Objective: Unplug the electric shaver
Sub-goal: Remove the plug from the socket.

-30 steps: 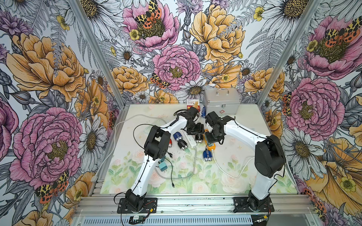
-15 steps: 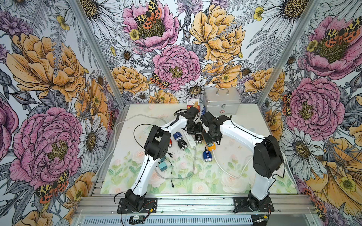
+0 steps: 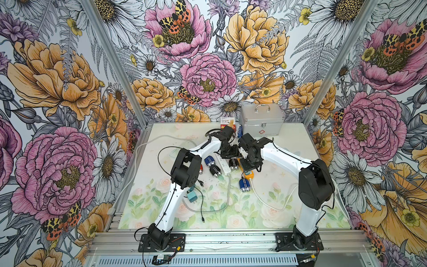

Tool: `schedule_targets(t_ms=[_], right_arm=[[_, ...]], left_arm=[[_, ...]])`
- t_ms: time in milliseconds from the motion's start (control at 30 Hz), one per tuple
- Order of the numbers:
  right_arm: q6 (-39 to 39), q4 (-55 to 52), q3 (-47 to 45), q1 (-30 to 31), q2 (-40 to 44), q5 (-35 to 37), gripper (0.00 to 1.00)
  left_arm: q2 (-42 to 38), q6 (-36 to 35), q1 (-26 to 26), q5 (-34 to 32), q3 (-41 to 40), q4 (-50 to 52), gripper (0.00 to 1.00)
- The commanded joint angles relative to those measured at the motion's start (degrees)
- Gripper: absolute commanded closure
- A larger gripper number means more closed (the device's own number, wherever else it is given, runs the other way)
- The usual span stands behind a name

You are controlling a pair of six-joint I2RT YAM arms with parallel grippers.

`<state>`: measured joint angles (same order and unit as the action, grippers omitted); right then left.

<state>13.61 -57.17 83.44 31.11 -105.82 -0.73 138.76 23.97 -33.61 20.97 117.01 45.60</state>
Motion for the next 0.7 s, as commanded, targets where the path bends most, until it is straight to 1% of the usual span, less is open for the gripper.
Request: schedule_targets(t_ms=[0, 33, 67, 133, 200, 300, 433, 567, 667], right_arm=[[-1.0, 3.2, -0.8, -0.3, 0.9, -4.7, 0.95], [-1.0, 3.1, -0.7, -0.3, 0.9, -4.0, 0.95], [-0.8, 2.9, -0.3, -0.1, 1.0, -2.0, 0.95], [0.0, 2.4, 0.4, 0.3, 1.4, 2.7, 0.95], [2.5, 2.3, 0.6, 0.5, 1.8, 8.2, 0.95], [3.8, 2.5, -0.5, 1.5, 1.6, 12.0, 0.95], [3.8, 2.5, -2.4, 1.9, 2.2, 14.4, 0.95], [2.7, 2.7, -2.5, 2.0, 2.0, 14.0, 0.95], [2.1, 2.9, -1.9, 2.0, 1.9, 12.8, 0.95]], left_arm=[[3.6, -0.6, -1.3, -1.5, -1.8, 2.2, 0.27], [3.6, -0.7, -1.2, -1.5, -1.9, 2.2, 0.27], [3.5, -0.7, -1.5, -1.6, -2.0, 2.1, 0.28], [3.3, -0.6, -1.5, -1.7, -2.3, 2.2, 0.28], [2.9, -0.1, -1.6, -2.1, -2.6, 2.2, 0.28], [2.0, 0.6, -1.4, -2.5, -2.8, 2.2, 0.28], [0.2, 1.0, -0.9, -2.5, -2.9, 2.1, 0.26], [-0.7, 0.6, -0.9, -2.2, -3.3, 2.2, 0.25], [-0.2, 0.0, -1.9, -2.3, -3.8, 2.2, 0.25]])
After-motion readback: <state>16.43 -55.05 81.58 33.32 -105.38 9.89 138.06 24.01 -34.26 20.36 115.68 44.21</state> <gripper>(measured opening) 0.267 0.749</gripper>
